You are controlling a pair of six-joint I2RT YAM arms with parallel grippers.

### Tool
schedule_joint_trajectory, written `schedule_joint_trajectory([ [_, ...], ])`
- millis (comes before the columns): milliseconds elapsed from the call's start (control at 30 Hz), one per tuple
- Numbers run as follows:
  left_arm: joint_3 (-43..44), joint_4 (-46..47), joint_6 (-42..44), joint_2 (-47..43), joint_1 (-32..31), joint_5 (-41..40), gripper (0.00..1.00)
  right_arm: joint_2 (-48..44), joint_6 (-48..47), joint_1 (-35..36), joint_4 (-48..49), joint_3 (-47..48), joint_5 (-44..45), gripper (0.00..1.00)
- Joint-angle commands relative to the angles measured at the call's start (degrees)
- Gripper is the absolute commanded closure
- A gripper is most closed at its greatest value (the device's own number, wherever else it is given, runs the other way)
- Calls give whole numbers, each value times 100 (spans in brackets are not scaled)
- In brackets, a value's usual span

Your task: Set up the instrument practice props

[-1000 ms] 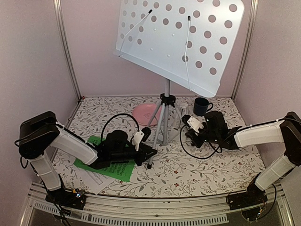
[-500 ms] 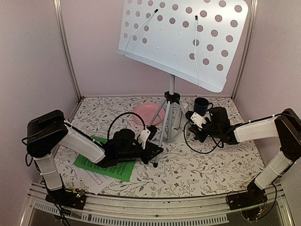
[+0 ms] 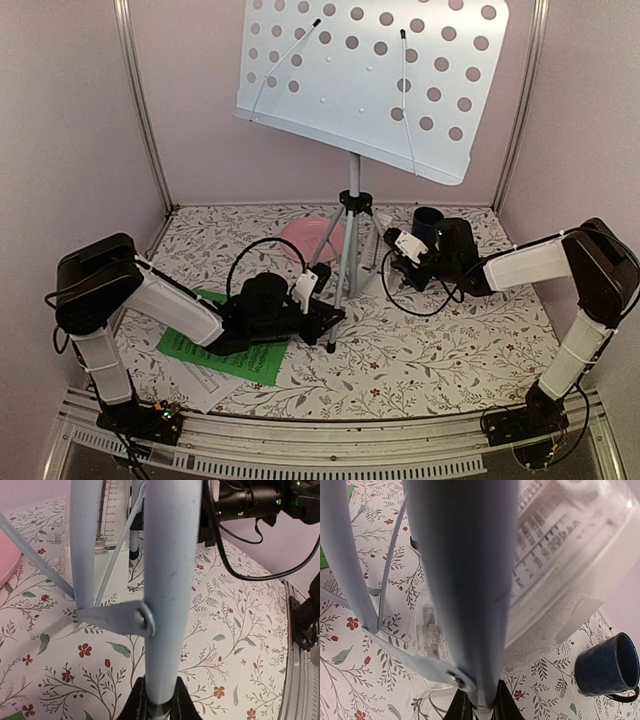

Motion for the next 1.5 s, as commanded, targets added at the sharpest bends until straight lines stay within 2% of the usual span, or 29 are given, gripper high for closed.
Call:
schedule_joint_trajectory([
  [0,55,-1028,-380,210,-175,423,100,96,-14,-763,188,80,1321,100],
  [133,88,-1132,-389,224,-176,487,100,-45,-23,-1025,213,103,1262,100],
  [367,-18,-1199,-515,140,-214,493,100,-47,-85,-1070,155,256,1043,100],
  [567,406,-1328,-539,274,-406,525,100,-190,27,-909,101,141,853,98],
  [867,531,-1110,-842,442,-404,511,100,-208,-39,-542,108,115,819,91],
  [1000,609,-1135,-858,480,-417,466,94,-265,-13,-436,100,90,882,86],
  [1100,649,-1180,-844,487,-437,410,89,-371,63,-366,64,42,858,72],
  [1200,779,-1259,-803,509,-457,394,85,-473,70,-265,64,-2,811,63],
  [1333,935,-1368,-768,543,-485,357,80,-523,52,-102,64,-64,826,60],
  [1467,1021,-1477,-755,574,-521,292,72,-540,10,22,56,-112,896,51],
])
